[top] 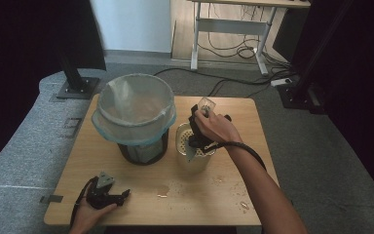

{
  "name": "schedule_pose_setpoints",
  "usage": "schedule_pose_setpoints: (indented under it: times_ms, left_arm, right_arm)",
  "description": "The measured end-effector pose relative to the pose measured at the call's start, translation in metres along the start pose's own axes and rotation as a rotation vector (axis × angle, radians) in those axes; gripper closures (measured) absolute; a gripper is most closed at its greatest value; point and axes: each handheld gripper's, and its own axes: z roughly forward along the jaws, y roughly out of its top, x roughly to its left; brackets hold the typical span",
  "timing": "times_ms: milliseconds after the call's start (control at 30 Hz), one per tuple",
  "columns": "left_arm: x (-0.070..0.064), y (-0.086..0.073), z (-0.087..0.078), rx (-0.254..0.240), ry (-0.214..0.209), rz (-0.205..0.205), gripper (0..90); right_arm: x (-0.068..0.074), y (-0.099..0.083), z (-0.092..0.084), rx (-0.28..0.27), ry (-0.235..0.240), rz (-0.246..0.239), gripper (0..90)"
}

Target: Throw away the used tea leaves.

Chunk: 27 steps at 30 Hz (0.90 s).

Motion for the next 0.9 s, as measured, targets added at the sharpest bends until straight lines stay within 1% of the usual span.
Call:
schedule_pose_setpoints:
  times_ms: [33,100,133,167,200,233,267,300,333,400,433,467,500,533,567,600,633,667,700,733,767,800,867,900]
  left_arm:
    - [0.0,0.0,0.0,0.0,0.0,0.0,15.0]
    - [0.0,0.0,0.0,0.001,0.0,0.002,15.0]
    - [0.0,0.0,0.0,0.001,0.001,0.003,15.0]
    - [0.0,0.0,0.0,0.001,0.0,0.003,14.9]
    - [0.0,0.0,0.0,0.001,-0.003,0.005,15.0]
    - [0.0,0.0,0.0,0.001,-0.004,0.008,15.0]
    - [0.0,0.0,0.0,0.001,-0.004,0.008,15.1]
    - [0.0,0.0,0.0,0.001,-0.004,0.008,15.1]
    - [0.0,0.0,0.0,0.002,-0.004,0.009,15.0]
    - [0.0,0.0,0.0,0.0,-0.003,0.009,15.0]
    - [0.0,0.0,0.0,0.0,-0.004,0.009,15.0]
    - [0.0,0.0,0.0,0.001,-0.004,0.008,15.0]
    - [0.0,0.0,0.0,0.001,-0.004,0.009,15.0]
    - [0.0,0.0,0.0,0.001,-0.004,0.009,14.9]
    - [0.0,0.0,0.0,0.001,-0.004,0.009,14.9]
    - [0.0,0.0,0.0,0.002,-0.004,0.009,14.9]
    - [0.0,0.0,0.0,0.002,-0.004,0.009,15.0]
    - [0.0,0.0,0.0,0.002,-0.004,0.009,14.9]
    - [0.0,0.0,0.0,0.002,-0.004,0.009,14.9]
    - [0.0,0.0,0.0,0.001,-0.004,0.009,14.9]
    - [0.0,0.0,0.0,0.001,-0.004,0.009,14.9]
    - [0.0,0.0,0.0,0.001,-0.003,0.011,14.9]
    - [0.0,0.0,0.0,0.001,-0.003,0.01,14.9]
    - [0.0,0.0,0.0,0.002,-0.003,0.01,15.0]
  right_arm:
    - [-0.002,-0.001,0.001,0.006,-0.007,0.014,41.5]
    - [-0.003,-0.001,0.003,0.014,0.0,0.018,41.5]
    - [-0.002,0.001,0.002,0.017,-0.004,-0.046,41.3]
    - [-0.002,0.004,0.0,0.003,-0.014,-0.049,41.4]
    - [-0.005,0.005,-0.001,-0.003,-0.007,-0.021,41.5]
    - [-0.008,0.004,0.0,-0.004,0.005,0.033,41.5]
    - [-0.008,0.004,0.0,-0.005,0.012,0.059,41.5]
    - [-0.007,0.004,0.0,-0.002,0.021,0.063,41.4]
    - [-0.007,0.004,0.0,-0.003,0.04,0.08,41.4]
    - [-0.009,0.003,-0.001,-0.026,0.068,0.159,41.4]
    - [-0.01,0.002,-0.004,-0.043,0.093,0.307,41.4]
    - [-0.01,0.002,-0.004,-0.043,0.093,0.307,41.4]
    - [-0.013,-0.002,-0.004,-0.06,0.135,0.431,41.4]
    - [-0.014,-0.005,-0.004,-0.067,0.155,0.497,41.3]
    - [-0.014,-0.005,-0.004,-0.067,0.155,0.497,41.3]
    - [-0.014,-0.009,-0.005,-0.071,0.19,0.582,41.3]
    - [-0.014,-0.013,-0.005,-0.096,0.228,0.712,41.3]
    - [-0.015,-0.017,-0.006,-0.106,0.273,0.807,41.3]
    - [-0.014,-0.023,-0.006,-0.143,0.318,0.966,41.2]
    - [-0.014,-0.023,-0.006,-0.143,0.318,0.966,41.2]
    - [-0.014,-0.027,-0.006,-0.164,0.347,1.06,41.1]
    - [-0.012,-0.032,-0.007,-0.187,0.391,1.194,41.1]
    - [-0.009,-0.042,-0.006,-0.23,0.456,1.42,41.1]
    - [-0.006,-0.047,-0.005,-0.254,0.494,1.52,41.1]
